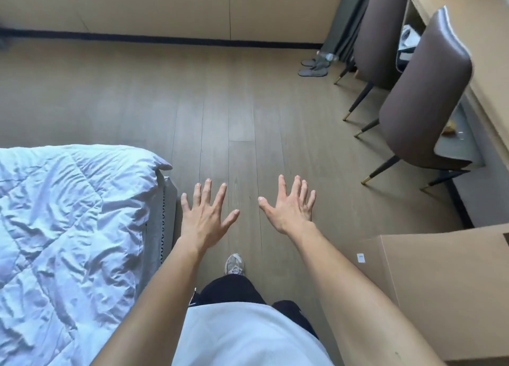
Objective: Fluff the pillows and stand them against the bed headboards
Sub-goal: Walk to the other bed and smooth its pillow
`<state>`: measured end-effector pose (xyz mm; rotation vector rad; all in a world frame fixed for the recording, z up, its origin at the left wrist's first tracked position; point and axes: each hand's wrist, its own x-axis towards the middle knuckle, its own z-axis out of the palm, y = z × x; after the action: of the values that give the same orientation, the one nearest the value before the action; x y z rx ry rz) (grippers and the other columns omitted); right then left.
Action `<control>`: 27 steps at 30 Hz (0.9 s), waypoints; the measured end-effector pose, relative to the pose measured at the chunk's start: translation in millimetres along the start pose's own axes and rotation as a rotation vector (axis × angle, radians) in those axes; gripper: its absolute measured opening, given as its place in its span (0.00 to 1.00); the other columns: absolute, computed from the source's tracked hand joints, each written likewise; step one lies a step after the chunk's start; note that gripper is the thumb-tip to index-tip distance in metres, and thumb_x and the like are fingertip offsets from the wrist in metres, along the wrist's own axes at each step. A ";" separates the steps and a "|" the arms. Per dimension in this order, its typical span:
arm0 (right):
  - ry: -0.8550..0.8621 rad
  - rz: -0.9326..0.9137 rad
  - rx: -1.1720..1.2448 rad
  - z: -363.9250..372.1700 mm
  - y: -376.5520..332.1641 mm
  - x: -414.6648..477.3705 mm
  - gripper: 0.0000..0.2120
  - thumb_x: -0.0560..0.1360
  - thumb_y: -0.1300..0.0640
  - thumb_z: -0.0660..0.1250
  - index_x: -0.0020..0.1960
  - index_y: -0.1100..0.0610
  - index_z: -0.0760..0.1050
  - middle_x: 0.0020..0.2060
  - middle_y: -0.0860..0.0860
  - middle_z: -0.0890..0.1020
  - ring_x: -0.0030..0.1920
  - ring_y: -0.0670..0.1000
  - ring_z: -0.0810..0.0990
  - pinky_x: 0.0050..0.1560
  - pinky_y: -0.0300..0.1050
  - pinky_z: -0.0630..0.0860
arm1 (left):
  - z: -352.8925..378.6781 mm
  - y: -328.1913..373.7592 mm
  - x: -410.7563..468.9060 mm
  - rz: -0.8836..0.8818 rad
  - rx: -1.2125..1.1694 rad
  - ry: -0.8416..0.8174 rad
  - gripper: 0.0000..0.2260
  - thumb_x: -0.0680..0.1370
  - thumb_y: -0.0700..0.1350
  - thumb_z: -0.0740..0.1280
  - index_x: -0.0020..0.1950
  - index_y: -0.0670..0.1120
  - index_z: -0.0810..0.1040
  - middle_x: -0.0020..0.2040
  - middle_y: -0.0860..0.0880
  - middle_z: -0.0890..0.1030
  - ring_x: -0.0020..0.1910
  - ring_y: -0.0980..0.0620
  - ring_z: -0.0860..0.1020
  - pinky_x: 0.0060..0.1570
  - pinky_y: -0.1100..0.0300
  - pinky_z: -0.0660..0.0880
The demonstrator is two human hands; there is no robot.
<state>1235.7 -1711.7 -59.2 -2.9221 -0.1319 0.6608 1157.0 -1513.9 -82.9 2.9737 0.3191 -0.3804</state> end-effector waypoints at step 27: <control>-0.035 -0.345 -0.166 -187.0 -168.0 458.1 0.42 0.76 0.32 0.51 0.81 0.52 0.43 0.79 0.63 0.43 0.79 0.63 0.39 0.75 0.66 0.35 | -122.3 -61.4 422.1 -0.386 -0.156 0.010 0.36 0.78 0.71 0.47 0.81 0.57 0.45 0.82 0.45 0.45 0.81 0.43 0.44 0.75 0.36 0.44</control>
<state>1719.8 -1515.0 -58.5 -2.9301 -0.7078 0.6696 1571.2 -1354.7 -81.7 2.7528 0.8856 -0.3584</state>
